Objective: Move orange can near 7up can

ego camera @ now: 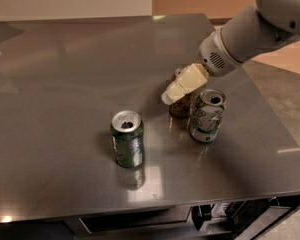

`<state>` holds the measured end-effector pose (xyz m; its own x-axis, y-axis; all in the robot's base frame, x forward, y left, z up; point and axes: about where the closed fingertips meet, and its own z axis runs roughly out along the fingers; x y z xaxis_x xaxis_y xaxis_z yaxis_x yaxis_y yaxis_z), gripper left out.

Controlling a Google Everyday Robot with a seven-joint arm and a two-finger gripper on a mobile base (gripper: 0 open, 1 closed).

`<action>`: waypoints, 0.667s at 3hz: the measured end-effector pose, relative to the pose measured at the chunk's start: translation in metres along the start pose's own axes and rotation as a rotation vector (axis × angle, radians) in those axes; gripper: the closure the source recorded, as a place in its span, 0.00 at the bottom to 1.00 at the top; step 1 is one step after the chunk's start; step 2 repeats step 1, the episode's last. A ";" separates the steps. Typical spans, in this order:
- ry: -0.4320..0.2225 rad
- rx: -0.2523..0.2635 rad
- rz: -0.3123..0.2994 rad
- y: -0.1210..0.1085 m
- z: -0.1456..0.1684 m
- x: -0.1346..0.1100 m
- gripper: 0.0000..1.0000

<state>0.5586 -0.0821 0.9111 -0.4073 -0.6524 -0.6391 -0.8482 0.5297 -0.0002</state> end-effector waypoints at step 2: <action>0.000 0.000 0.000 0.000 0.000 0.000 0.00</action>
Offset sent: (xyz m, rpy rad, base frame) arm 0.0000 0.0000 0.0000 0.0000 0.0000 0.0000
